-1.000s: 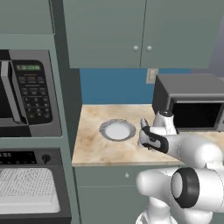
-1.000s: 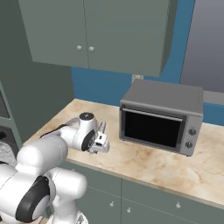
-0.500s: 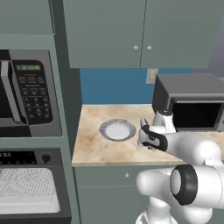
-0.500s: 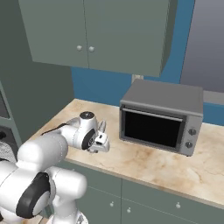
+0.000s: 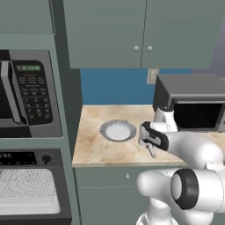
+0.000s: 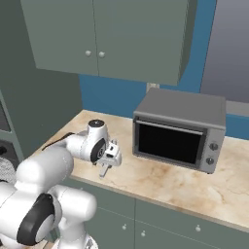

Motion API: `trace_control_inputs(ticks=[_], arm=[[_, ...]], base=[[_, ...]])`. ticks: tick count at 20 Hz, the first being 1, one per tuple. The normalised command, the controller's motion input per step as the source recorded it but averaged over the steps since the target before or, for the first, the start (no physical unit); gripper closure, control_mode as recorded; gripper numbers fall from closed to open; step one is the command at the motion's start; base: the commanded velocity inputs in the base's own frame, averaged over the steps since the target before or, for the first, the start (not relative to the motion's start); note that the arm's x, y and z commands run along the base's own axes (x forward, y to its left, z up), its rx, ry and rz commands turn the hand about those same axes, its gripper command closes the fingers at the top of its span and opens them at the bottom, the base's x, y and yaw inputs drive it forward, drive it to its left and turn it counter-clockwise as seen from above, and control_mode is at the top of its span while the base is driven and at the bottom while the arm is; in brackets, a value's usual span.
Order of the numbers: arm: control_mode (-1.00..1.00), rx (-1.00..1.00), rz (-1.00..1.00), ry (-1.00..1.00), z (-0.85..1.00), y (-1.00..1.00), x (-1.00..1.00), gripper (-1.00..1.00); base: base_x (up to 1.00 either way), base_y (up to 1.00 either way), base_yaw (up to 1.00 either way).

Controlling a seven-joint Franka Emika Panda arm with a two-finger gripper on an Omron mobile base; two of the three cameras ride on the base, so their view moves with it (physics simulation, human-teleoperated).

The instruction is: Pick up the tongs from the counter and place them near the plate next to the oven.

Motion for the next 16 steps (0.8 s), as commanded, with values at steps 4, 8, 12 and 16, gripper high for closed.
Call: trace_control_inputs(ticks=[4,8,12,16], arm=[[-1.0,0.0,0.0,0.09,0.97,-0.01,-0.3,-1.0],[-1.0,0.0,0.0,0.1,0.95,-0.05,-0.9,-1.0],[-1.0,0.0,0.0,0.01,0.91,0.0,-1.0,-1.0],[-1.0,0.0,0.0,0.0,0.93,0.0,-0.9,-1.0]], base=[[0.0,0.0,0.0],[0.0,0.0,0.0],[0.0,0.0,0.0],[0.0,0.0,0.0]])
